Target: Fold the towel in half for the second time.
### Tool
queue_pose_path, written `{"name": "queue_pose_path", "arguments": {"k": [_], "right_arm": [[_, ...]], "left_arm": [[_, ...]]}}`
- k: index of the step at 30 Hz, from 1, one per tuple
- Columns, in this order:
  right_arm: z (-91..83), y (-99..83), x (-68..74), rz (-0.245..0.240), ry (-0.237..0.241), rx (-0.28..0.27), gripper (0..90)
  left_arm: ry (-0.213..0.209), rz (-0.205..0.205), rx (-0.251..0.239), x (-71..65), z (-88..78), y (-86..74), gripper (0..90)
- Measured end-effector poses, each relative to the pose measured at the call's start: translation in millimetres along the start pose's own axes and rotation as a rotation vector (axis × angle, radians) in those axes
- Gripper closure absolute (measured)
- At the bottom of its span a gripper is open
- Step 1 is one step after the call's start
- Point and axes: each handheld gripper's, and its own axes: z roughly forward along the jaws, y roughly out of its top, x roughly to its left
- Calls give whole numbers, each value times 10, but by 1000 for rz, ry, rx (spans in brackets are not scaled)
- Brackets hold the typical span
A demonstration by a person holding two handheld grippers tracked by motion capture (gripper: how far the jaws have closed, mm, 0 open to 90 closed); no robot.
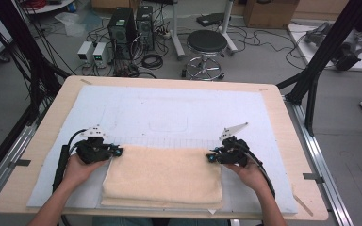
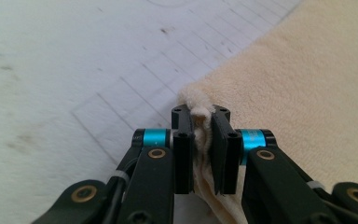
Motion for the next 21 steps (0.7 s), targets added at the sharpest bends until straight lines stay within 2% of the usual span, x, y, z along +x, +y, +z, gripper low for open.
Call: {"name": "queue_pose_path", "arguments": {"k": [2,4,6,9,11,13,15,17,19,20,21], "right_arm": [[-48,93,-12,-5,-31,-28,774],[-63,211,-40,-24,-91,-23,774],[-68,321,-102,-38,-124,-29,773],[-49,439,-277,-26,-147,-47,771],[-5,487,-425,6,-147,-47,770],[48,546,-539,14,-167,-48,770],[92,614,-640,8,-193,-47,770],[117,672,-734,22,-205,-47,769],[135,715,-812,35,-220,-58,767],[158,737,-846,41,-224,-56,762],[185,756,-868,42,-230,-45,747]], "left_arm": [[45,-14,-25,24,2,81,805],[90,-16,-53,46,15,191,805],[122,-17,-70,88,46,312,804],[143,-50,-75,238,118,468,804],[163,-53,-75,315,183,556,804],[178,-46,-60,387,255,644,804],[183,-71,-77,475,319,698,804],[175,-99,-74,570,367,747,804],[187,-117,-107,625,409,768,803],[185,-116,-97,650,427,775,802],[195,-99,-89,661,449,773,793]]}}
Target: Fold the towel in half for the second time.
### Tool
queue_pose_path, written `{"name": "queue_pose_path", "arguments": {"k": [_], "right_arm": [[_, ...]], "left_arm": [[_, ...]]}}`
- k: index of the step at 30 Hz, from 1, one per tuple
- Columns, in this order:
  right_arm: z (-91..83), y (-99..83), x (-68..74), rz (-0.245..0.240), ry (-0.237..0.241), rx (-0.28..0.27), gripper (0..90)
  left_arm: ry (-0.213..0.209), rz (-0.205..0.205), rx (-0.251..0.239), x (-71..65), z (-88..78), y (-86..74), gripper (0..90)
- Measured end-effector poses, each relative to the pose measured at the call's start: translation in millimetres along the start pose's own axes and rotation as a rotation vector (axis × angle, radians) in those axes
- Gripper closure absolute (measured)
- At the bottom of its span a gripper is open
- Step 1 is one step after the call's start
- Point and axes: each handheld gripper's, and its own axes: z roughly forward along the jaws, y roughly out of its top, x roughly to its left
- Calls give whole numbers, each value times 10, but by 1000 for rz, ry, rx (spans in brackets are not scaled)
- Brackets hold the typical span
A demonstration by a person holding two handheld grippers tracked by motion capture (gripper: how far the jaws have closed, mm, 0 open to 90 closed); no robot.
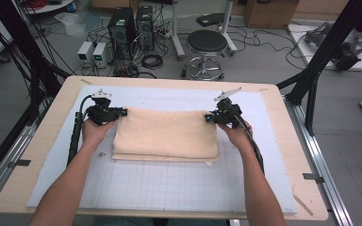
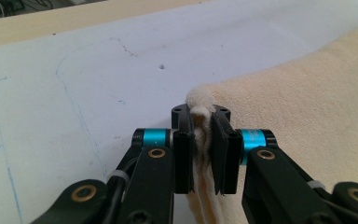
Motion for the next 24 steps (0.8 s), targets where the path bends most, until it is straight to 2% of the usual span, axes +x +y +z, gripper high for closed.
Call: {"name": "queue_pose_path", "arguments": {"k": [2,4,8,11,13,14,20,24], "right_arm": [[43,8,2,-1,-19,4,682],[42,-2,7,11,-29,1,609],[-69,-63,13,31,-33,-27,544],[-190,-127,50,31,-30,-57,519],[-254,-174,101,23,-25,-68,496],[-281,-201,135,18,-22,-74,493],[-412,-348,324,-16,-2,-87,452],[-472,-451,464,-47,12,-86,445]], "left_arm": [[34,19,9,8,8,-11,722],[13,3,1,44,-37,-19,633],[-4,-9,-51,86,-217,-57,571],[-44,-4,-37,73,-328,-85,540],[-32,22,-78,19,-411,-135,532],[-37,22,-86,-2,-444,-161,535],[-71,45,-100,-129,-591,-382,527],[-93,76,-98,-214,-682,-542,520]]}}
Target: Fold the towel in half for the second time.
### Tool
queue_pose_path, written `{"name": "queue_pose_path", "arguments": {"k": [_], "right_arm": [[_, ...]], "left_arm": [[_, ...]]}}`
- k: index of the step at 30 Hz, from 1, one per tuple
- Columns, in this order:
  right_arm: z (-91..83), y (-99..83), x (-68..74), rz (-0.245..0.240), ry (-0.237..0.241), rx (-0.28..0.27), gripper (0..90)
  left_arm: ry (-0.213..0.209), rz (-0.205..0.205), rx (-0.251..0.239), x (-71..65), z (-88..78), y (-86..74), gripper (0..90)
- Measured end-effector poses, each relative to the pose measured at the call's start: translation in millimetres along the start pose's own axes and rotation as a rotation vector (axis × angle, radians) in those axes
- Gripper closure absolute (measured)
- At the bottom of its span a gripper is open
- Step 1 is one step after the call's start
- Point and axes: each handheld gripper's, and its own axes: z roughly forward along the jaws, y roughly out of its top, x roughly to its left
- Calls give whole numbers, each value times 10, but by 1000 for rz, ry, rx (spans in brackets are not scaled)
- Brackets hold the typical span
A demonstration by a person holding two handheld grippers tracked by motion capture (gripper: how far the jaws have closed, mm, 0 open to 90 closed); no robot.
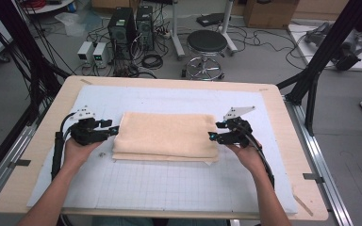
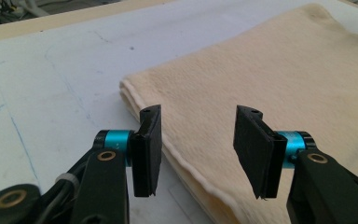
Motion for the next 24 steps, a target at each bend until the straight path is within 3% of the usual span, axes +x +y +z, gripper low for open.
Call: {"name": "queue_pose_path", "arguments": {"k": [5,7,11,16,21,24], "right_arm": [[-27,-44,132,-32,26,58,424],[-57,-56,206,-65,21,30,443],[-45,-151,269,-75,47,26,450],[-10,-289,290,-62,74,52,449],[8,-358,324,-82,88,67,463],[53,-415,327,-81,90,85,490]], "left_arm": [[-12,17,12,-81,-100,-161,488],[-19,28,15,-115,-131,-216,482],[-50,47,32,-175,-155,-281,480],[-88,57,56,-242,-124,-344,483],[-84,76,120,-262,-42,-426,507],[-80,83,134,-269,-7,-435,564]]}}
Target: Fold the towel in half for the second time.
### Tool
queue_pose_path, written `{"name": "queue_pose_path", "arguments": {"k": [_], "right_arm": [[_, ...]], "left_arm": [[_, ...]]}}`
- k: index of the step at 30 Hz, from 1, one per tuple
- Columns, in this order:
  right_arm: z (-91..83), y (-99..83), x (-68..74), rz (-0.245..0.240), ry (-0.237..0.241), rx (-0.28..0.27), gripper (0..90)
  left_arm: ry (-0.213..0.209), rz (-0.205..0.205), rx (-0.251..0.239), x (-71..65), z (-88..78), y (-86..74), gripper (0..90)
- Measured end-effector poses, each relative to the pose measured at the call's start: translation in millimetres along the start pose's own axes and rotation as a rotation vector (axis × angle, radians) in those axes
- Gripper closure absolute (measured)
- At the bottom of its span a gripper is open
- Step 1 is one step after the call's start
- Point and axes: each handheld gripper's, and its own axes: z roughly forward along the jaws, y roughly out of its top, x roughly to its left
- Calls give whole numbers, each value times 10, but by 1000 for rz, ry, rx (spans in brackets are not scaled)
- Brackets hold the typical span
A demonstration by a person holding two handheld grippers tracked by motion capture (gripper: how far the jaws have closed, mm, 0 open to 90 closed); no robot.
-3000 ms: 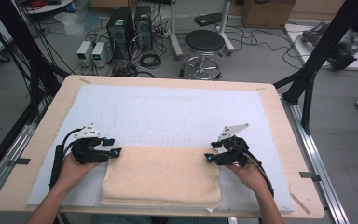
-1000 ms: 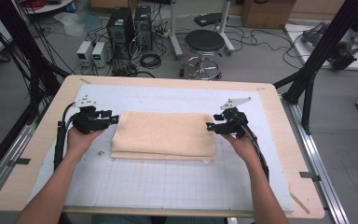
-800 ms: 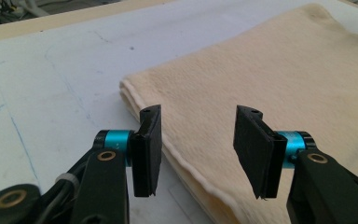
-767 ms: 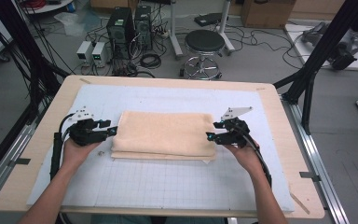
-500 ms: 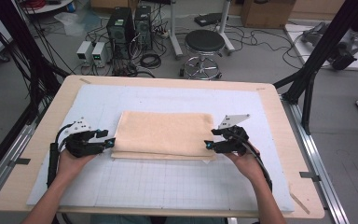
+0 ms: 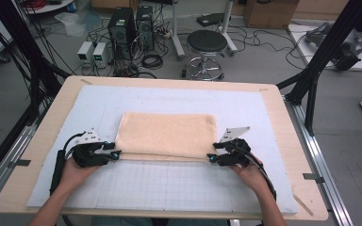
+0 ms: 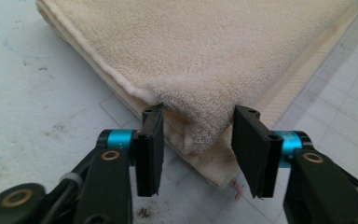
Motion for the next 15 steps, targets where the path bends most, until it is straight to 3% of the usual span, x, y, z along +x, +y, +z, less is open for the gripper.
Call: {"name": "queue_pose_path", "arguments": {"k": [4,7,9,15], "right_arm": [[52,-52,-23,7,6,16,581],[40,-51,-38,13,20,6,737],[16,-40,-37,15,22,-2,791],[-122,-2,-31,22,15,-55,812]], "left_arm": [[1,15,10,-17,33,9,676],[15,40,6,-47,29,32,784],[29,57,-1,-69,7,51,817],[31,71,-59,-106,-158,138,827]]}}
